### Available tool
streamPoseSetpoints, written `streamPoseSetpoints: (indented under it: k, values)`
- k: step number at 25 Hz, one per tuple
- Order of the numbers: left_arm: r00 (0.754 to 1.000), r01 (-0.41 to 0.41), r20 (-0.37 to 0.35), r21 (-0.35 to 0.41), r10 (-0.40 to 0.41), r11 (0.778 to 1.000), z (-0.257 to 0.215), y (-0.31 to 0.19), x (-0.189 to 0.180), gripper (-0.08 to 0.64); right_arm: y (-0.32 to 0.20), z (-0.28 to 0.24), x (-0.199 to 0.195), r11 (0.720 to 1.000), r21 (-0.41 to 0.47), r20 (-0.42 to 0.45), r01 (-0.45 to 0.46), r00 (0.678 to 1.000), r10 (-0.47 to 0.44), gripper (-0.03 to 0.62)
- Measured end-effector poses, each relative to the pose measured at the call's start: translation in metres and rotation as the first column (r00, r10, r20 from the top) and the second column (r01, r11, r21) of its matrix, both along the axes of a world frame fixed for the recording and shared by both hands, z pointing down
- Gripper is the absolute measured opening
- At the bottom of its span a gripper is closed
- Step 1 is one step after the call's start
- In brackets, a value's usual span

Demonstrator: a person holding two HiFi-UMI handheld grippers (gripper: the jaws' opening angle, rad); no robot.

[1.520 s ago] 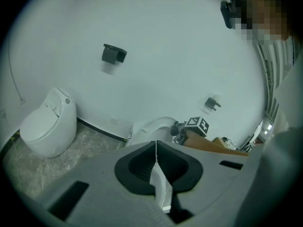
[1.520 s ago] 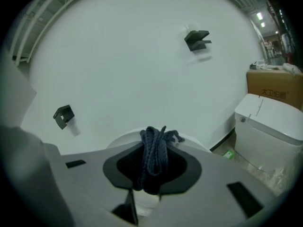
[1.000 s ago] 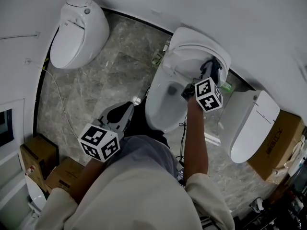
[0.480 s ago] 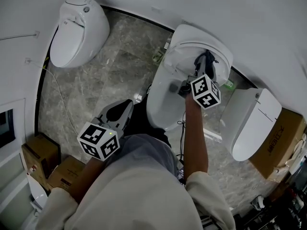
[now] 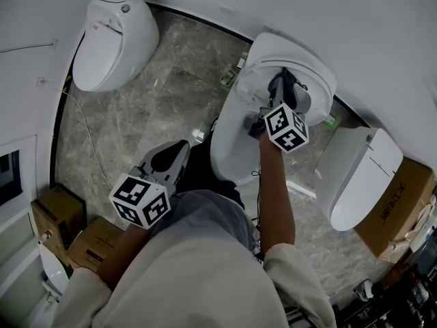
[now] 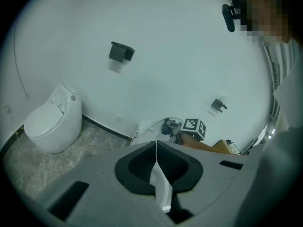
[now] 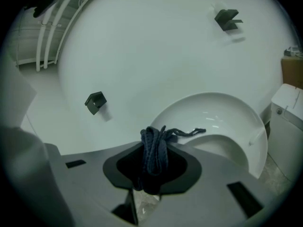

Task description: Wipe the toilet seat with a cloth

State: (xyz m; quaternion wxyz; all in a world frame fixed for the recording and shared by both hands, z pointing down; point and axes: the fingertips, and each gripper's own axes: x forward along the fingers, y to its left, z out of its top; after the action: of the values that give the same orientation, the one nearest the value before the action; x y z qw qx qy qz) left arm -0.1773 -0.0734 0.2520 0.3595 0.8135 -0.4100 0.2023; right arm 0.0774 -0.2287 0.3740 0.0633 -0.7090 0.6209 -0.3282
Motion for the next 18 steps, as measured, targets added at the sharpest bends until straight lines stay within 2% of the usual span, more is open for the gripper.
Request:
streamPoseSetpoints:
  k: [18]
  values:
    - [1.0,0.02,0.004,-0.003,-0.02,1.0,0.004,-0.009,-0.016,0.011,0.009,0.062,-0.036,0.991,-0.129,0.05,0.027,0.999,-0.021,0.077]
